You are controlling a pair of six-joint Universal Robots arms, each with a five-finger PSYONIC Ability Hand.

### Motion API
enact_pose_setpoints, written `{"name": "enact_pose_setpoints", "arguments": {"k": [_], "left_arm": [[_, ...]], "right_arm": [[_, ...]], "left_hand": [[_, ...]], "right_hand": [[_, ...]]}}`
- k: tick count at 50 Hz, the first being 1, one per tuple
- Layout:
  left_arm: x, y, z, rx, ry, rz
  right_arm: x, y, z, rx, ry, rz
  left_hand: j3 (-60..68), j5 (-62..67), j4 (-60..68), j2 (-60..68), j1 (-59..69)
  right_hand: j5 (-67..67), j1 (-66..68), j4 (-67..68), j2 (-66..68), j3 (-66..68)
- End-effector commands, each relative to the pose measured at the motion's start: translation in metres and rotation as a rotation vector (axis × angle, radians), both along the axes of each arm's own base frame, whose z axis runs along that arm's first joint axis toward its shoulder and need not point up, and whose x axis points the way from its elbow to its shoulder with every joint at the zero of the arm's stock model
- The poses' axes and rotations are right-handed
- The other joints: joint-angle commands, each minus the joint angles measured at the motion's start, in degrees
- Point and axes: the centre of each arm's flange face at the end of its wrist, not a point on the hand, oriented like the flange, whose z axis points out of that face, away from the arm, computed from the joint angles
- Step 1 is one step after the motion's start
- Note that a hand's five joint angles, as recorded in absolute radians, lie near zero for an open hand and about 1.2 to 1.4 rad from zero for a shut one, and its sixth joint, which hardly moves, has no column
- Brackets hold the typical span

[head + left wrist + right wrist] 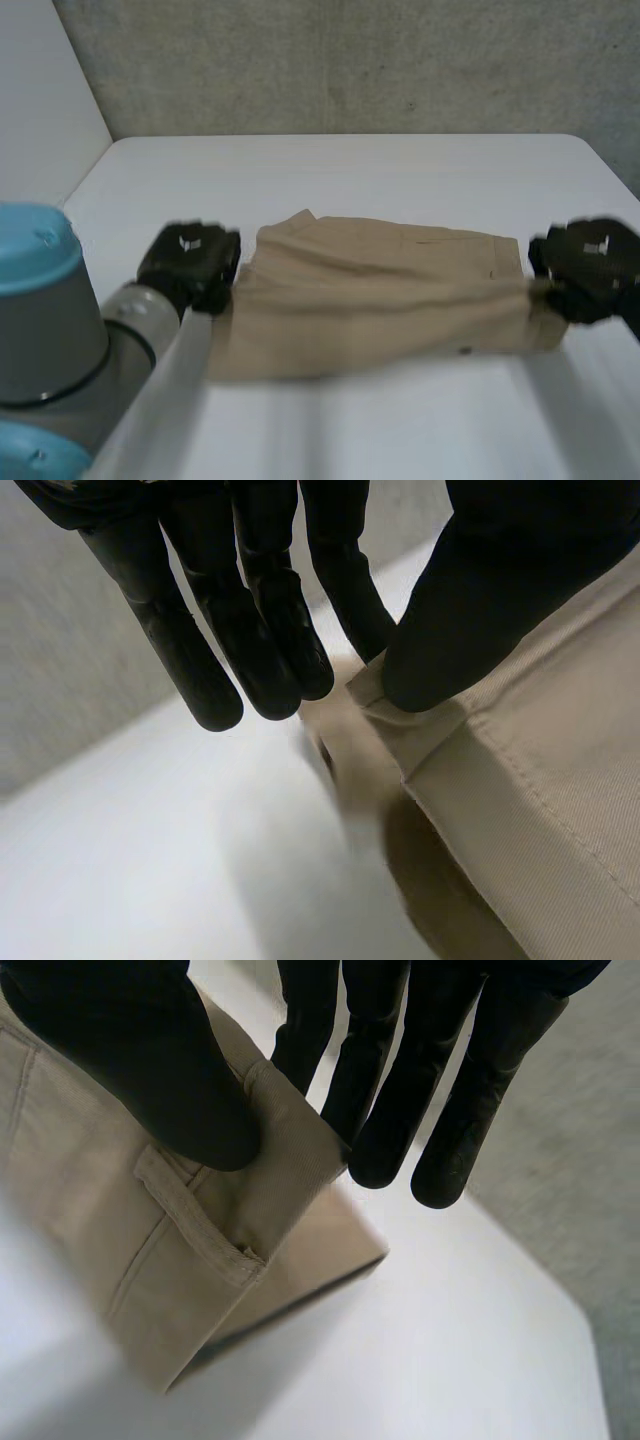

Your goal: Fold the shorts.

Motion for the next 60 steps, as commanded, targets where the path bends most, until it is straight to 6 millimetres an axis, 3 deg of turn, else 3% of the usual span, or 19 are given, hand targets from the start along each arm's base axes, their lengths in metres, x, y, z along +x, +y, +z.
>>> {"name": "enact_pose_setpoints", "arguments": {"k": [1, 4, 10, 15, 22, 26, 29, 30, 31, 33, 34, 35, 37, 38, 45, 50, 55, 60], "left_arm": [[-0.034, -0.052, 0.022, -0.122, 0.058, -0.050], [-0.050, -0.080, 0.016, -0.171, 0.021, -0.065], [-0.076, -0.127, 0.001, -0.310, -0.001, -0.080], [-0.101, -0.162, -0.010, -0.485, 0.078, -0.130], [-0.113, -0.186, -0.046, -0.516, 0.092, -0.181], [-0.112, -0.194, -0.077, -0.485, 0.076, -0.201], [-0.114, -0.193, -0.089, -0.473, 0.073, -0.233], [-0.115, -0.193, -0.093, -0.471, 0.075, -0.244], [-0.115, -0.193, -0.096, -0.471, 0.073, -0.247], [-0.115, -0.193, -0.097, -0.472, 0.074, -0.249], [-0.115, -0.192, -0.096, -0.479, 0.076, -0.251], [-0.115, -0.192, -0.095, -0.483, 0.076, -0.251], [-0.114, -0.190, -0.093, -0.493, 0.078, -0.252], [-0.114, -0.188, -0.082, -0.519, 0.086, -0.250], [-0.107, -0.176, -0.030, -0.634, 0.134, -0.235], [-0.098, -0.157, -0.002, -0.649, 0.145, -0.232], [-0.091, -0.140, -0.005, -0.598, 0.130, -0.234], [-0.085, -0.128, -0.026, -0.488, 0.087, -0.231]], "right_arm": [[0.016, -0.054, 0.003, -0.023, -0.096, 0.016], [0.034, -0.079, -0.008, -0.018, -0.079, 0.042], [0.040, -0.132, -0.031, -0.023, -0.057, -0.030], [0.058, -0.156, -0.049, -0.041, -0.045, -0.019], [0.063, -0.186, -0.071, -0.089, -0.012, -0.134], [0.072, -0.191, -0.081, -0.111, -0.013, -0.126], [0.075, -0.195, -0.085, -0.138, -0.006, -0.127], [0.076, -0.198, -0.084, -0.166, -0.002, -0.127], [0.077, -0.199, -0.082, -0.179, -0.002, -0.125], [0.081, -0.198, -0.078, -0.206, 0.001, -0.112], [0.087, -0.196, -0.076, -0.221, -0.002, -0.098], [0.088, -0.196, -0.072, -0.232, -0.009, -0.096], [0.090, -0.196, -0.066, -0.249, -0.020, -0.095], [0.091, -0.194, -0.056, -0.271, -0.027, -0.092], [0.084, -0.175, -0.005, -0.323, -0.076, -0.102], [0.074, -0.150, 0.013, -0.297, -0.087, -0.112], [0.065, -0.118, 0.008, -0.175, -0.062, -0.118], [0.058, -0.087, -0.011, -0.014, -0.057, -0.122]], "left_hand": [[11.93, 15.14, 11.27, 11.63, 15.95], [11.93, 15.14, 11.27, 11.63, 15.95], [11.93, 15.14, 11.27, 11.63, 15.95], [11.93, 15.14, 11.27, 11.63, 15.95], [11.93, 15.14, 11.27, 11.63, 15.95], [11.93, 15.14, 11.27, 11.63, 15.95], [11.93, 15.14, 11.27, 11.63, 15.95], [11.93, 15.14, 11.27, 11.63, 15.95], [11.93, 15.14, 11.27, 11.63, 15.95], [11.93, 15.14, 11.27, 11.63, 15.95], [1.63, 4.84, 0.97, 1.33, 5.65], [-15.63, -12.42, -16.28, -15.93, -11.61], [-50.96, -47.75, -51.61, -51.26, -46.94], [-58.07, -54.86, -58.73, -58.37, -54.05], [-58.07, -54.86, -58.73, -58.37, -54.05], [-58.02, -54.81, -58.68, -58.32, -54.01], [-57.52, -54.31, -58.18, -57.82, -53.50], [-57.01, -53.80, -57.67, -57.31, -53.00]], "right_hand": [[14.87, 26.46, 11.89, 12.64, 12.39], [14.87, 26.46, 11.89, 12.64, 12.39], [14.87, 26.46, 11.89, 12.64, 12.39], [14.87, 26.46, 11.89, 12.64, 12.39], [14.87, 26.46, 11.89, 12.64, 12.39], [14.87, 26.46, 11.89, 12.64, 12.39], [14.87, 26.46, 11.89, 12.64, 12.39], [13.26, 24.85, 10.28, 11.04, 10.78], [3.25, 14.84, 0.27, 1.03, 0.77], [-22.45, -10.86, -25.43, -24.67, -24.93], [-46.23, -34.64, -49.21, -48.45, -48.71], [-55.13, -43.54, -58.11, -57.36, -57.61], [-55.13, -43.54, -58.11, -57.36, -57.61], [-55.13, -43.54, -58.11, -57.36, -57.61], [-55.13, -43.54, -58.11, -57.36, -57.61], [-55.13, -43.54, -58.11, -57.36, -57.61], [-55.13, -43.54, -58.11, -57.36, -57.61], [-50.18, -38.59, -53.16, -52.40, -52.66]]}}
